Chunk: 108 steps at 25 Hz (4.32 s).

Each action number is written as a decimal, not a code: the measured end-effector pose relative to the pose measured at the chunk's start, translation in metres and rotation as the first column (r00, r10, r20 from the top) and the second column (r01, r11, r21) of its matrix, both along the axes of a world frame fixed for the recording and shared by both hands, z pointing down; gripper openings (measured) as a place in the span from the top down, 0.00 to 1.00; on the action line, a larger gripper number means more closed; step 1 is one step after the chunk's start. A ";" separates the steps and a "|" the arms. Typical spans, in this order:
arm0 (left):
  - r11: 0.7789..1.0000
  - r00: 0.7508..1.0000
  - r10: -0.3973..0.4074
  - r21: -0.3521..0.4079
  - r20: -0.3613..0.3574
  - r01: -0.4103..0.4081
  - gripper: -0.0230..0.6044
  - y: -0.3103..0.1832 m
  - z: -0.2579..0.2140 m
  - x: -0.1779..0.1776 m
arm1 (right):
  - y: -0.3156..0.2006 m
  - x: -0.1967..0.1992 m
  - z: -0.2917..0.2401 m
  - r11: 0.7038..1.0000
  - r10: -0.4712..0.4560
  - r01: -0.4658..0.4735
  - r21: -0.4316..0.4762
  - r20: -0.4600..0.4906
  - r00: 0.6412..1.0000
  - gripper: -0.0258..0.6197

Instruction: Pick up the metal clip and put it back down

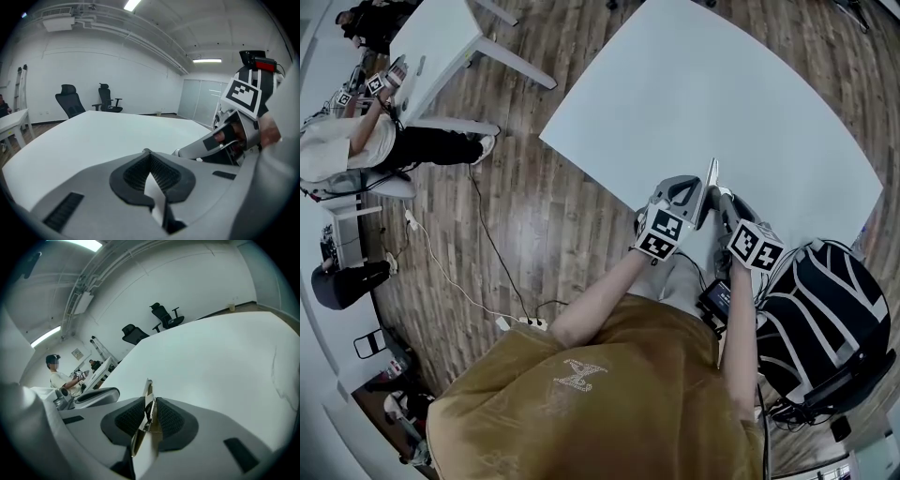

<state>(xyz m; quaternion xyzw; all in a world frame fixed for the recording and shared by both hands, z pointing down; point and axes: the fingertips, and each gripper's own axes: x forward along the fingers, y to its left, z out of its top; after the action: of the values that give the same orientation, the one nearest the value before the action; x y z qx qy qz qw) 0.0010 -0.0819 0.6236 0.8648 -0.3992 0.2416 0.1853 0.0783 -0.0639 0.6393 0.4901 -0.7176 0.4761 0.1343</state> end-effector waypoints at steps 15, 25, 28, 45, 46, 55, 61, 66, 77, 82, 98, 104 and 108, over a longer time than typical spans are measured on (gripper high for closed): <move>0.993 0.999 0.033 -0.115 -0.013 -0.035 0.95 0.002 0.020 0.006 | -0.007 -0.015 0.003 0.992 0.080 -0.042 -0.123 0.323 0.943 0.95; 0.995 0.999 0.013 -0.098 -0.033 -0.016 0.95 -0.004 0.010 0.006 | -0.005 -0.005 -0.017 0.993 0.113 -0.098 -0.066 0.292 0.950 0.95; 0.996 0.999 0.009 -0.087 -0.046 -0.013 0.95 -0.007 0.003 0.007 | -0.003 0.003 -0.022 0.993 0.117 -0.111 -0.040 0.248 0.962 0.95; 0.994 0.981 -0.023 0.102 -0.191 0.043 0.95 -0.027 -0.099 0.002 | -0.002 0.047 -0.136 0.914 0.162 -0.111 0.390 -0.102 0.981 0.95; 0.992 0.979 -0.020 0.120 -0.203 0.045 0.95 -0.029 -0.109 0.003 | -0.003 0.049 -0.147 0.902 0.174 -0.114 0.417 -0.109 0.979 0.95; 0.968 0.963 -0.019 0.235 -0.267 0.085 0.95 -0.040 -0.175 0.000 | -0.004 0.058 -0.231 0.765 0.249 -0.086 0.638 -0.170 0.954 0.95; 0.956 0.949 -0.008 0.275 -0.314 0.099 0.95 -0.037 -0.209 -0.003 | 0.010 0.065 -0.263 0.700 0.307 -0.103 0.707 -0.168 0.937 0.95; 0.941 0.942 0.028 0.327 -0.335 0.088 0.95 -0.035 -0.236 0.010 | 0.021 0.074 -0.290 0.634 0.350 -0.104 0.767 -0.164 0.922 0.95; 0.901 0.922 0.079 0.424 -0.378 0.096 0.95 -0.026 -0.291 0.012 | 0.037 0.062 -0.333 0.516 0.390 -0.063 0.854 -0.169 0.905 0.95; 0.881 0.938 0.082 0.465 -0.337 0.090 0.95 -0.024 -0.303 0.014 | 0.037 0.060 -0.341 0.488 0.381 -0.032 0.872 -0.179 0.907 0.95; 0.866 0.956 0.089 0.497 -0.279 0.064 0.95 -0.015 -0.310 0.024 | 0.040 0.062 -0.343 0.492 0.362 -0.047 0.869 -0.156 0.919 0.95; 0.862 0.955 0.089 0.502 -0.283 0.068 0.95 -0.012 -0.310 0.025 | 0.041 0.058 -0.340 0.495 0.352 -0.045 0.868 -0.153 0.923 0.95; 0.863 0.957 0.085 0.501 -0.276 0.068 0.95 -0.011 -0.309 0.024 | 0.042 0.058 -0.341 0.493 0.354 -0.044 0.869 -0.155 0.922 0.95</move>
<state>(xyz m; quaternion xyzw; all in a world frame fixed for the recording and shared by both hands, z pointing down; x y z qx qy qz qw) 0.0250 -0.0929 0.3143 0.9106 -0.4132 0.0005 0.0074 0.1362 -0.0218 0.2985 0.6417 -0.7639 -0.0088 -0.0679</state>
